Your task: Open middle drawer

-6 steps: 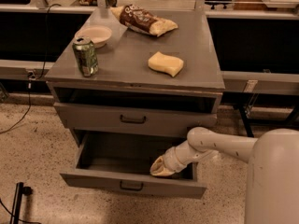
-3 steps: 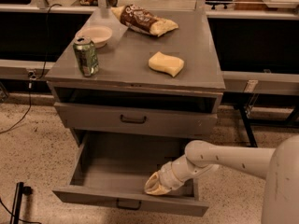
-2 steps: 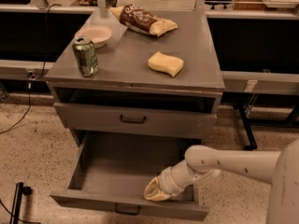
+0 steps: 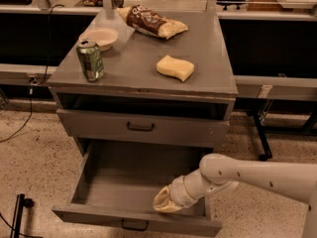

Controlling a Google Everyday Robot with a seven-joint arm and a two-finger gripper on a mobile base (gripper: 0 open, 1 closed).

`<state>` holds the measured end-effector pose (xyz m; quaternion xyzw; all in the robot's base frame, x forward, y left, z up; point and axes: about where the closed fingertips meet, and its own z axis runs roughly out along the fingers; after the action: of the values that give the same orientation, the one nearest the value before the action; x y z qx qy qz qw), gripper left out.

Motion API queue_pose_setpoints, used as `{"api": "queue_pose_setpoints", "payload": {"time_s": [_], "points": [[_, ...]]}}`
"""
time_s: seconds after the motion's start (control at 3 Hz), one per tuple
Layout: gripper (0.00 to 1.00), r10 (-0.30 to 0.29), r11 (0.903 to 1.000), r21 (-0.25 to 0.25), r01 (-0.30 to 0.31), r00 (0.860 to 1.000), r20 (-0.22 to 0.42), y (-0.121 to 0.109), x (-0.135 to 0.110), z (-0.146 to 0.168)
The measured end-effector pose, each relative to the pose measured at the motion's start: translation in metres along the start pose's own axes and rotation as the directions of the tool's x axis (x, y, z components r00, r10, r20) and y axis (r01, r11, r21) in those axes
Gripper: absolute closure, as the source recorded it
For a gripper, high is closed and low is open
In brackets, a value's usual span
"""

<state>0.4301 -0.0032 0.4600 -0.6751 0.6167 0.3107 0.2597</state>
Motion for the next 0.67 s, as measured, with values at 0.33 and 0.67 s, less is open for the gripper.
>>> {"api": "queue_pose_setpoints", "payload": {"time_s": [0.33, 0.67], "points": [[1.00, -0.028, 0.9983, 0.053, 0.024, 0.997, 0.074, -0.0028, -0.0185, -0.0190], [0.87, -0.031, 0.9974, 0.068, 0.025, 0.996, 0.087, -0.0018, -0.0195, -0.0241]]}}
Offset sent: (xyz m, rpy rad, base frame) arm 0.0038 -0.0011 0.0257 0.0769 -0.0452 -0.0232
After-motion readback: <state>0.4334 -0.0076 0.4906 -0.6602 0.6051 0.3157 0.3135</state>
